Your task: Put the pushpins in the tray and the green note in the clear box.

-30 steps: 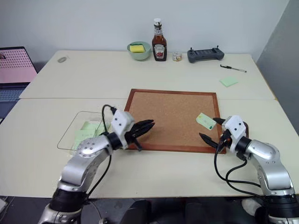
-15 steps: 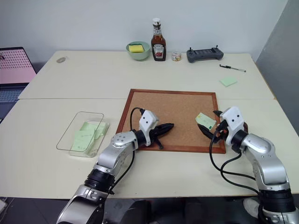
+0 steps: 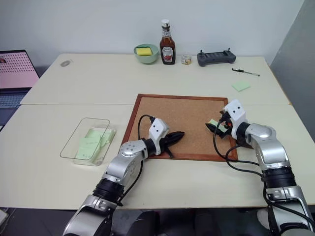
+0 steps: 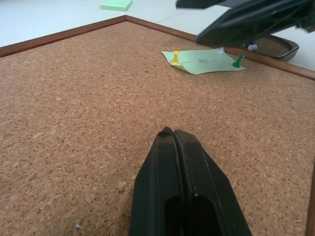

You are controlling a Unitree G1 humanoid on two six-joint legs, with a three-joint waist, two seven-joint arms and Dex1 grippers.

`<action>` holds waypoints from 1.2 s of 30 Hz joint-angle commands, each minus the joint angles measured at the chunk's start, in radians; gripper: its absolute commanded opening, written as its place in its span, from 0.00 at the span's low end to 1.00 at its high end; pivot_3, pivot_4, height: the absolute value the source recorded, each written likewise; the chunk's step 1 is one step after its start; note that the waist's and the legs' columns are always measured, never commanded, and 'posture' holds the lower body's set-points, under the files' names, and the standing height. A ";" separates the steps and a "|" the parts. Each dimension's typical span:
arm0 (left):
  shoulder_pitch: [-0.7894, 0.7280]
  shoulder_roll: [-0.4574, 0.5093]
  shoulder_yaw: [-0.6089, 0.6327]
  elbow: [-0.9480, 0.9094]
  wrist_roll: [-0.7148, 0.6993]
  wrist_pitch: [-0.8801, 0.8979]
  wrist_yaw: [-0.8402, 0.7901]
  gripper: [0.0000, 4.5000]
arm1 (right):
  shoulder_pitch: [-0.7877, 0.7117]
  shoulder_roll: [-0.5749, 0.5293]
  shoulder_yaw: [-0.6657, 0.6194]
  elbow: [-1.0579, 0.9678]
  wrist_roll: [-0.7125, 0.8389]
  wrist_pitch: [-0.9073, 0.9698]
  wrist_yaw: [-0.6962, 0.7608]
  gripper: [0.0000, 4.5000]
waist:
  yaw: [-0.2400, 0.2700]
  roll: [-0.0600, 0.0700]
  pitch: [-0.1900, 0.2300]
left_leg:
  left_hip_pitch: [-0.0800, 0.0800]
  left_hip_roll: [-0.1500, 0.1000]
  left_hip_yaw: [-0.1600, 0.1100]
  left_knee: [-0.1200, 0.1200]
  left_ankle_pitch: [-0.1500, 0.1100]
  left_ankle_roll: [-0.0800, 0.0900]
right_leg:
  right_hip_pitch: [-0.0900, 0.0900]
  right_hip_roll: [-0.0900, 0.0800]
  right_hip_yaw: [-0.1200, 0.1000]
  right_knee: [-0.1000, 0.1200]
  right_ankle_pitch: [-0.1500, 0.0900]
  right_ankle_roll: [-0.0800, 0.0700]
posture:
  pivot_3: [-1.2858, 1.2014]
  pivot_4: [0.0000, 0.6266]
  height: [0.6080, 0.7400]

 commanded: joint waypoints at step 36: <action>0.043 -0.002 -0.021 -0.039 0.034 0.036 -0.001 0.00 | -0.068 0.046 -0.014 0.098 -0.054 -0.096 0.044 0.00 | -0.001 0.000 0.000 | 0.000 0.000 0.000 0.000 0.000 0.000 | 0.000 0.000 0.000 0.000 0.000 0.000 | 0.52 0.24 1.00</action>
